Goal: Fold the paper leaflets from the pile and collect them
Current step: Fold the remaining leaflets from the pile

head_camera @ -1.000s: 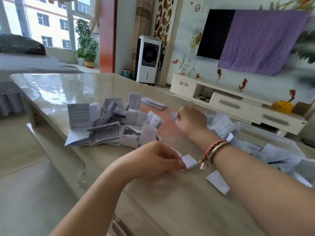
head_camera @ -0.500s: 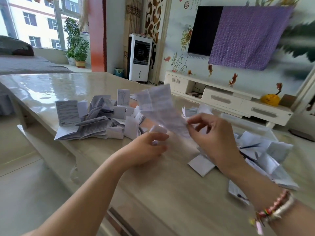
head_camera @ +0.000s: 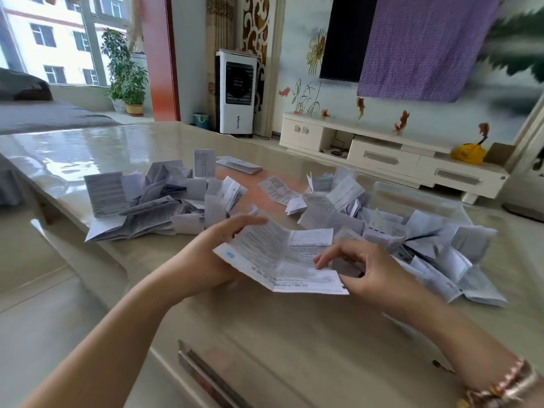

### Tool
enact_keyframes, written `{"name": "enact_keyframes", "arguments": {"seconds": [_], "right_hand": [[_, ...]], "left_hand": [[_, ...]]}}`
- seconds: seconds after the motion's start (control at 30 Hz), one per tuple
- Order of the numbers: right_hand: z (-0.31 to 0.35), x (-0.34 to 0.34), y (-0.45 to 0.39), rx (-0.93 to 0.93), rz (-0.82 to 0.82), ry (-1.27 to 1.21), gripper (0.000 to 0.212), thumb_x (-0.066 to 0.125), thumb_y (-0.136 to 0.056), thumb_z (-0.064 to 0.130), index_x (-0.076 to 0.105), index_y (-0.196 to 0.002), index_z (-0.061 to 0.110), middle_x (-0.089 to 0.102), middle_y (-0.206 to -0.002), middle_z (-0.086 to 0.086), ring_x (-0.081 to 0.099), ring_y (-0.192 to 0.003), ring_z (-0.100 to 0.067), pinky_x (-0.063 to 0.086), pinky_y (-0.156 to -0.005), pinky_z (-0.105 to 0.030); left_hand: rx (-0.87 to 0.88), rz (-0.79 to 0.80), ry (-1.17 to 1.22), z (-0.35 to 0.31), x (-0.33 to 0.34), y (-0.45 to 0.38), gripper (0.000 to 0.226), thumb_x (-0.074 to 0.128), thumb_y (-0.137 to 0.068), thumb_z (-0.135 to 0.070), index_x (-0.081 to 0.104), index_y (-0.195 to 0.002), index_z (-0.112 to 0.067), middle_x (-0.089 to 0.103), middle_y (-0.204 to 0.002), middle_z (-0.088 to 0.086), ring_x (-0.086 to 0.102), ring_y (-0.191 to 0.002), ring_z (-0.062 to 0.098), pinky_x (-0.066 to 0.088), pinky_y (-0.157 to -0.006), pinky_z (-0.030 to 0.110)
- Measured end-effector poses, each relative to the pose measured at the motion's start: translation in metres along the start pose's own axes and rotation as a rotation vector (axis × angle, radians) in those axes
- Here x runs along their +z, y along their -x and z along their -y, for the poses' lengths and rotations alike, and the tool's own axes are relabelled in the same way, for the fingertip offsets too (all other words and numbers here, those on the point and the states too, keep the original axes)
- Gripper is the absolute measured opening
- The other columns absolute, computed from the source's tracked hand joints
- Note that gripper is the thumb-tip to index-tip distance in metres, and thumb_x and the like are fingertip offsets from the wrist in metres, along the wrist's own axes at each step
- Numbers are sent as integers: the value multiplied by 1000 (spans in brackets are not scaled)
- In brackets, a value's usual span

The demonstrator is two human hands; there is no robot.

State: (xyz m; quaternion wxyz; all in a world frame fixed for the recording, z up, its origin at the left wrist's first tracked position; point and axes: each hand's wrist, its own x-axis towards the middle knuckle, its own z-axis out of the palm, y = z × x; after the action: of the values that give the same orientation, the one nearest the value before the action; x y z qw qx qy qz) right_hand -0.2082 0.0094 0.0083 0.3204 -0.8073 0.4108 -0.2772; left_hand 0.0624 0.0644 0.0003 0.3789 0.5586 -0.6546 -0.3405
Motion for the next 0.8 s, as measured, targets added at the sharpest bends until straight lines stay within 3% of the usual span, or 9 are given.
{"name": "enact_keyframes", "arguments": {"seconds": [0.03, 0.1, 0.2, 0.27, 0.37, 0.5, 0.63, 0.7, 0.8], "right_hand": [[1, 0, 0, -5, 14, -14, 21, 72, -82, 9, 73, -81, 30, 73, -99, 12, 66, -98, -5, 52, -94, -32], [4, 1, 2, 9, 26, -44, 5, 73, -83, 27, 74, -88, 29, 73, -99, 16, 66, -96, -2, 52, -87, -21], [4, 1, 1, 26, -11, -83, 40, 63, -72, 57, 75, -93, 25, 72, -96, 21, 65, -91, 5, 50, -80, -15], [4, 1, -1, 33, -43, -108, 36, 60, -76, 53, 75, -86, 22, 73, -89, 22, 66, -86, 6, 47, -73, -11], [1, -1, -5, 80, -67, -157, 19, 61, -85, 38, 75, -85, 25, 73, -84, 19, 68, -80, 3, 47, -67, -7], [-5, -2, -7, 160, -109, -141, 16, 64, -88, 34, 75, -83, 24, 75, -83, 7, 70, -82, -9, 54, -76, -22], [-12, 3, -6, 186, -217, 53, 39, 67, -86, 35, 47, -60, 15, 47, -56, 4, 46, -57, -12, 36, -59, -30], [-11, 6, -5, 221, -236, 166, 40, 70, -83, 37, 43, -61, 16, 45, -56, 5, 41, -56, -11, 30, -56, -30], [-5, 7, -4, 226, -202, 484, 36, 70, -80, 41, 46, -70, 17, 51, -71, 7, 44, -71, -10, 30, -57, -27]], "left_hand": [[-14, -31, -45, -22, 5, 7, 42, 87, -68, -23, 71, -106, -31, 70, -111, -8, 67, -96, 16, 55, -88, 36], [31, -74, -75, -25, 11, 17, 26, 84, -72, -14, 76, -96, -23, 74, -95, -7, 70, -88, 16, 56, -83, 35], [-17, -129, 28, -23, 16, 12, 17, 78, -77, -15, 74, -87, -28, 75, -81, -13, 68, -74, -2, 50, -67, 11], [-76, -116, 37, -25, 17, 10, 9, 75, -80, -19, 73, -85, -27, 74, -73, -5, 62, -58, -2, 44, -60, 6], [-149, -72, 45, -28, 18, 12, 9, 71, -84, -30, 72, -92, -25, 73, -66, 4, 46, -44, 6, 40, -50, 16], [-248, -139, -35, -20, 16, 7, 22, 68, -87, -33, 71, -82, -11, 68, -54, 5, 40, -35, 7, 36, -43, 17], [-300, -176, -139, -16, 18, 6, 29, 70, -84, -37, 69, -75, -10, 60, -44, -1, 37, -32, 7, 34, -40, 16], [-305, -222, -254, -15, 20, 6, 29, 74, -79, -43, 67, -70, -16, 59, -45, -4, 42, -34, 4, 36, -43, 19], [-278, -320, -534, -16, 24, 8, 31, 77, -70, -50, 59, -72, -25, 61, -66, -9, 55, -62, 7, 45, -57, 27]]}}
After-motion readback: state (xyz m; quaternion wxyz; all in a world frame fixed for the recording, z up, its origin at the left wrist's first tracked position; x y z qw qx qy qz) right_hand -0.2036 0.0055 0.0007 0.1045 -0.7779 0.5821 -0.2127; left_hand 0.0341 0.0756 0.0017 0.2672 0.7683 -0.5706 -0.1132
